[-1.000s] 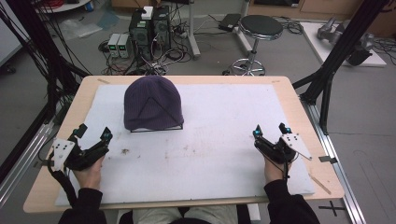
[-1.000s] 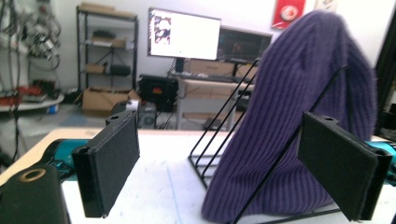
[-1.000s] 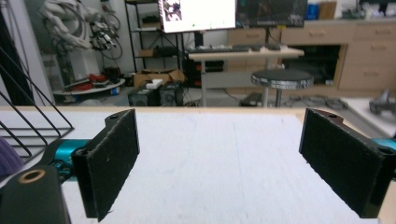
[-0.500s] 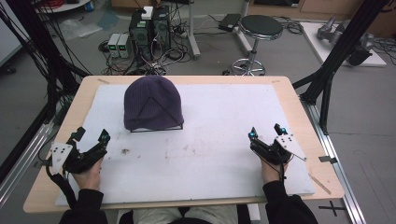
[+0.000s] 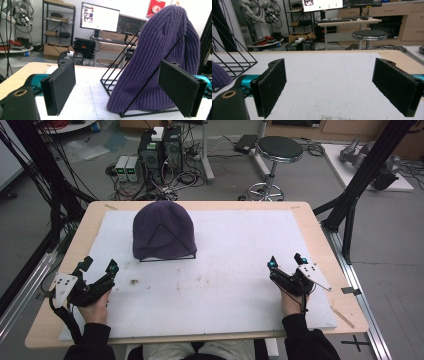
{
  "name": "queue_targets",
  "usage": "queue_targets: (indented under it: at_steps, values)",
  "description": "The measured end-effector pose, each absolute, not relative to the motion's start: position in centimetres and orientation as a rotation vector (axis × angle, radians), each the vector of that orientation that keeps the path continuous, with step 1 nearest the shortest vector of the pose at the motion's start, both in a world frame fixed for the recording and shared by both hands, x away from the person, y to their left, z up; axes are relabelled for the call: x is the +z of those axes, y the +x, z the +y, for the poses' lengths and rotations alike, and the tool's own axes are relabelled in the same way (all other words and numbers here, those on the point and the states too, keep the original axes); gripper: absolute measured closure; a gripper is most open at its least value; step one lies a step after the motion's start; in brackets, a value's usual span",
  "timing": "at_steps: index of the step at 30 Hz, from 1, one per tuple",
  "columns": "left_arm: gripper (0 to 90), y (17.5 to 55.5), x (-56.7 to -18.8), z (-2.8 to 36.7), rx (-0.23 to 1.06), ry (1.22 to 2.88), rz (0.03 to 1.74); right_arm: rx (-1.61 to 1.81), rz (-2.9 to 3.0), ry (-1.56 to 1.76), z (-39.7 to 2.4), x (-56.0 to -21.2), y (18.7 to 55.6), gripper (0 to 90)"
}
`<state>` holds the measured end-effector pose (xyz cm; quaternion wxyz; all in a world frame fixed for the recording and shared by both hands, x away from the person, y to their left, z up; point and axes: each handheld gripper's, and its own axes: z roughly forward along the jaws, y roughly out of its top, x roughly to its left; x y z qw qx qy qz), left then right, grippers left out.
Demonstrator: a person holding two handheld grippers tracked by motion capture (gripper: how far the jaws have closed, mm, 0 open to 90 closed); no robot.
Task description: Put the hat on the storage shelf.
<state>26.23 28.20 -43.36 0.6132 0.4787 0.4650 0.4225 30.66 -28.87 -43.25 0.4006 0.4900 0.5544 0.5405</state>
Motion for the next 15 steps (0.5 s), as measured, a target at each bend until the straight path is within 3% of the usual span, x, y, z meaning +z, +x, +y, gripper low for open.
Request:
queue_targets:
  at_steps: [15]
  values:
    - [17.3, 26.19, -43.40, 28.70, 0.968, 1.108, 1.078, 1.387, 1.401, 1.263, -29.07, -43.27, 30.56, 11.4]
